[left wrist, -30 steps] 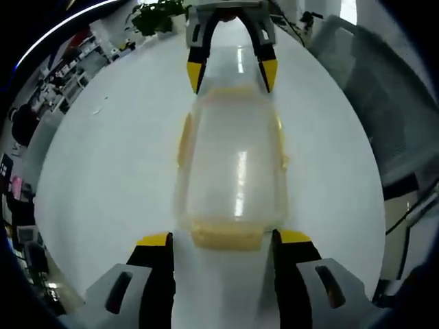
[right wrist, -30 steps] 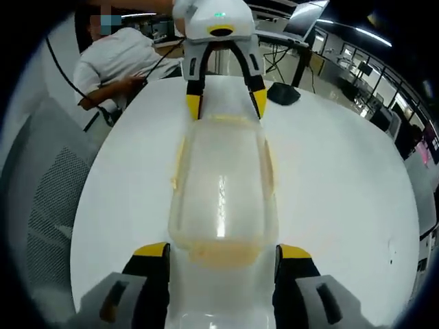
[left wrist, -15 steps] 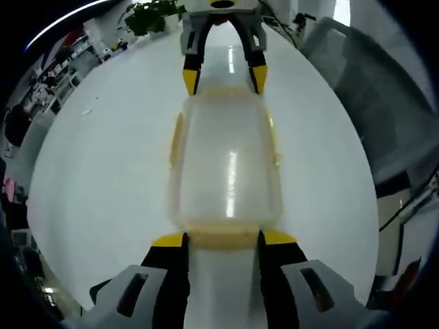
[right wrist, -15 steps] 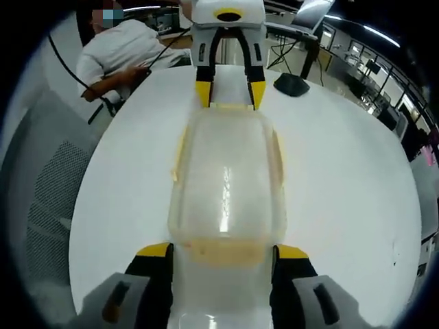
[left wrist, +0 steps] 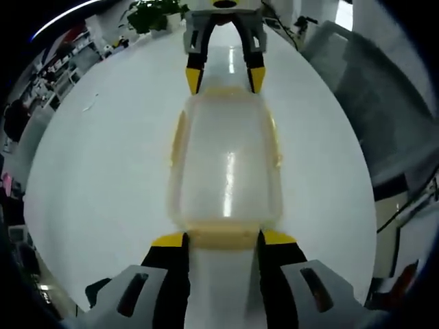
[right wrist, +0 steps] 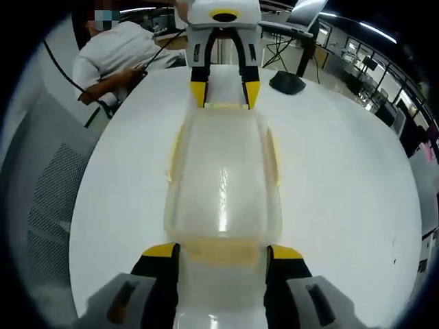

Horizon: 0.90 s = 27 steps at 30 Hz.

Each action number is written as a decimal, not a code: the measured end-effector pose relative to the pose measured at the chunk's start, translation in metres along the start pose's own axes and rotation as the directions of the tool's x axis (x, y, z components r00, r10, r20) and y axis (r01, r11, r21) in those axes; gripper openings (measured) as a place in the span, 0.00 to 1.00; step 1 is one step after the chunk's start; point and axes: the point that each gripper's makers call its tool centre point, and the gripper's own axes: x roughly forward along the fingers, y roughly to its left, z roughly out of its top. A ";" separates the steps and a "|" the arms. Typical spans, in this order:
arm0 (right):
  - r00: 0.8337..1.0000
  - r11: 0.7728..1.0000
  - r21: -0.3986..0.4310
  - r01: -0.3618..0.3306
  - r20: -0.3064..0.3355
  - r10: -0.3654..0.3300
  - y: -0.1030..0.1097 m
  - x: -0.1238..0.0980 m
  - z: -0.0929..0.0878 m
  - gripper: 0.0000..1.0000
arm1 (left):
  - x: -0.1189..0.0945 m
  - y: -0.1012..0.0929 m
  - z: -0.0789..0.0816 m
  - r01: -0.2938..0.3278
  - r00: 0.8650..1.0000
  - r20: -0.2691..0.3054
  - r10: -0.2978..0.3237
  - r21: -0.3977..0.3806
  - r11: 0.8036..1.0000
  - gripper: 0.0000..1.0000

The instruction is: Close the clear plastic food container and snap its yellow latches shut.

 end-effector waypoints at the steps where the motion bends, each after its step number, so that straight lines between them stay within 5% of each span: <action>1: 1.000 1.000 0.005 0.005 -0.001 -0.005 -0.001 -0.001 0.000 0.37 | 0.000 0.001 0.000 -0.002 1.000 -0.001 0.002 -0.001 1.000 0.37; 2: 1.000 1.000 -0.001 -0.014 0.005 0.014 0.002 0.000 0.002 0.37 | 0.000 0.000 -0.001 0.002 1.000 -0.010 -0.003 -0.043 0.999 0.38; 18: 0.999 1.000 -0.013 -0.013 -0.034 0.013 -0.002 0.000 0.000 0.36 | 0.002 -0.002 0.001 -0.011 0.995 -0.095 0.008 -0.028 1.000 0.38; 27: 0.999 1.000 -0.017 -0.014 -0.038 0.013 -0.001 -0.001 -0.001 0.35 | 0.001 -0.002 0.000 -0.010 0.995 -0.096 0.006 -0.037 0.999 0.37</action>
